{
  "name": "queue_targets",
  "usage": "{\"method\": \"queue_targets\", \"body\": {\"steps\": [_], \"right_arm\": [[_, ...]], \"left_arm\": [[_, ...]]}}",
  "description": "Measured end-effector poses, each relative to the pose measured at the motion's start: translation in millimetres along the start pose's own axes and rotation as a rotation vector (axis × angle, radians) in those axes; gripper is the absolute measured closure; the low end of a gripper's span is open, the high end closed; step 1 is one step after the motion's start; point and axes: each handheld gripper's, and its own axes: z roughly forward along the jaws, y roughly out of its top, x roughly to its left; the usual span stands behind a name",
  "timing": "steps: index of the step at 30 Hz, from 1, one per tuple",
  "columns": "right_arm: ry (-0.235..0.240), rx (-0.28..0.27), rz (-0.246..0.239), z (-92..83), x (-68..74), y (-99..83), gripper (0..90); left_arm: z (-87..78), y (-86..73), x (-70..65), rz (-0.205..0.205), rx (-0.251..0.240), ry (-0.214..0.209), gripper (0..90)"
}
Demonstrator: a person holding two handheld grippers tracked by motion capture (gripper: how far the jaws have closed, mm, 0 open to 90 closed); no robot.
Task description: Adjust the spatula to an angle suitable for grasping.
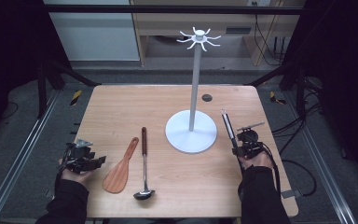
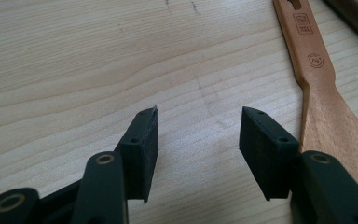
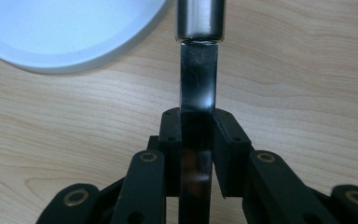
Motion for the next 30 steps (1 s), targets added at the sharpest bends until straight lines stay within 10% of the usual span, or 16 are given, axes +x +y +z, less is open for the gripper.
{"method": "queue_targets", "body": {"steps": [30], "right_arm": [[0.061,-0.351,-0.044,-59.9,-1.3,-3.8,75.2]], "left_arm": [[-2.2,0.3,2.0,-0.009,-0.017,-0.005,47.3]]}}
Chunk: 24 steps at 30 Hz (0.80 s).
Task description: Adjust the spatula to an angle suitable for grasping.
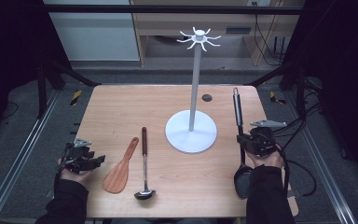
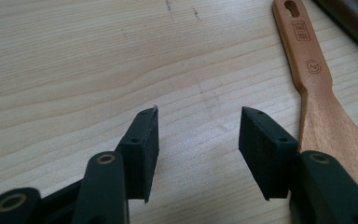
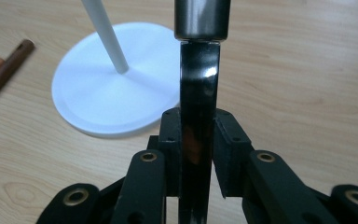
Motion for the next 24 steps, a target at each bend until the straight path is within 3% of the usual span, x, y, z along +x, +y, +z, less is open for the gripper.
{"method": "queue_targets", "body": {"steps": [14,18,24], "right_arm": [[0.046,-0.138,-0.059,-17.3,12.2,10.7,75.2],[0.104,-0.19,-0.067,-20.0,16.9,14.3,75.2],[0.137,-0.232,-0.093,-23.7,22.7,21.1,75.1]], "left_arm": [[0.2,0.2,0.1,0.001,-0.007,-0.004,47.4],[0.5,0.3,0.2,0.002,-0.006,-0.002,47.3],[0.9,0.5,1.0,-0.003,-0.007,-0.004,47.1]]}}
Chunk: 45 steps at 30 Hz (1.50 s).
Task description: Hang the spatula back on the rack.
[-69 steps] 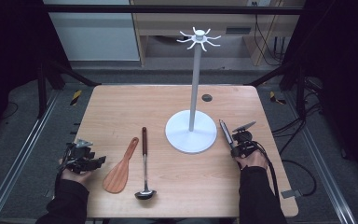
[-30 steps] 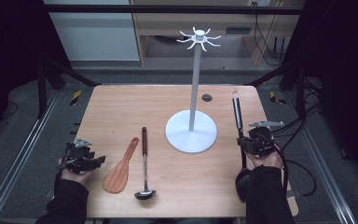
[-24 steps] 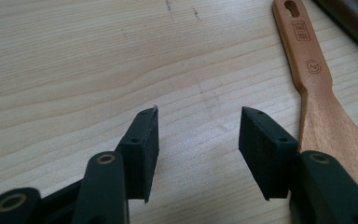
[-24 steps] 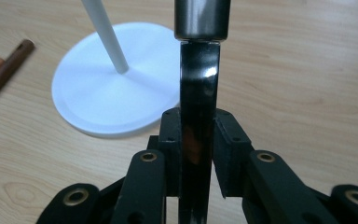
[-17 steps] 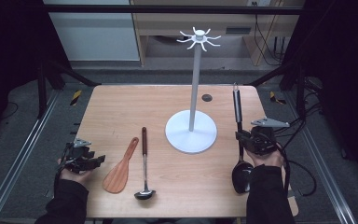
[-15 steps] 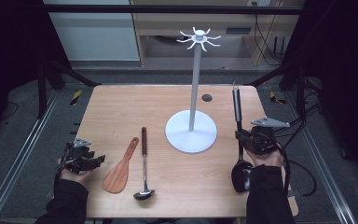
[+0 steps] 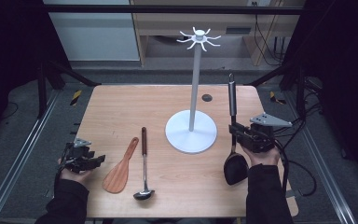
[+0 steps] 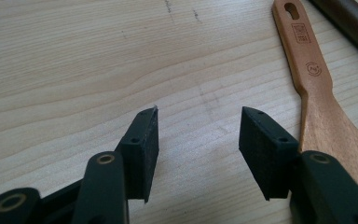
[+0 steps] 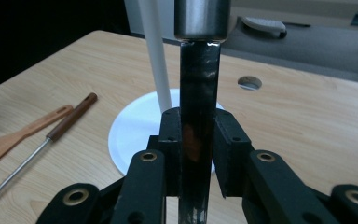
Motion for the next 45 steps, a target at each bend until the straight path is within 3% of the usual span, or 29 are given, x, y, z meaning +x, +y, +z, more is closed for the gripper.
{"method": "queue_targets", "body": {"steps": [12,23,36,45], "right_arm": [[0.045,-0.1,-0.041,-10.6,12.5,18.5,75.1],[0.082,-0.15,-0.071,-13.7,19.5,32.5,75.2],[0.092,-0.185,-0.089,2.4,38.7,49.8,75.1],[0.069,-0.197,-0.083,16.5,50.0,61.1,75.1]], "left_arm": [[-0.1,0.2,-1.0,0.004,-0.004,-0.001,47.1],[1.6,0.8,-2.3,0.012,0.005,-0.002,47.0],[1.2,0.2,-2.7,0.002,-0.004,-0.002,47.0],[0.6,0.1,-2.4,0.002,-0.004,-0.003,47.0]]}}
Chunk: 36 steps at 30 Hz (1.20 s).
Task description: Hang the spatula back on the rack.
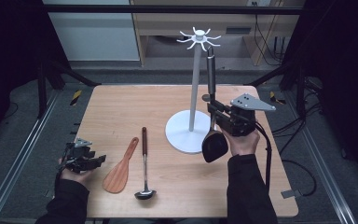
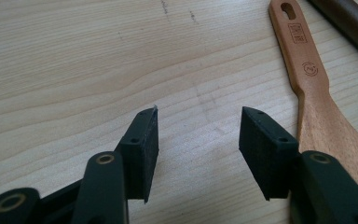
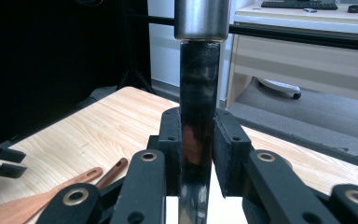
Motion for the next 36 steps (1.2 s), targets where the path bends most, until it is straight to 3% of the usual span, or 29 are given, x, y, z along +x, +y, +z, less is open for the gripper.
{"method": "queue_targets", "body": {"steps": [19,36], "right_arm": [[-0.019,0.04,0.003,26.6,1.8,-1.4,75.0],[-0.051,0.028,-0.003,41.1,3.0,-6.5,74.7]], "left_arm": [[0.3,-0.2,1.1,0.001,0.004,0.0,47.1],[0.6,-0.3,1.4,0.002,0.006,0.0,47.1]]}}
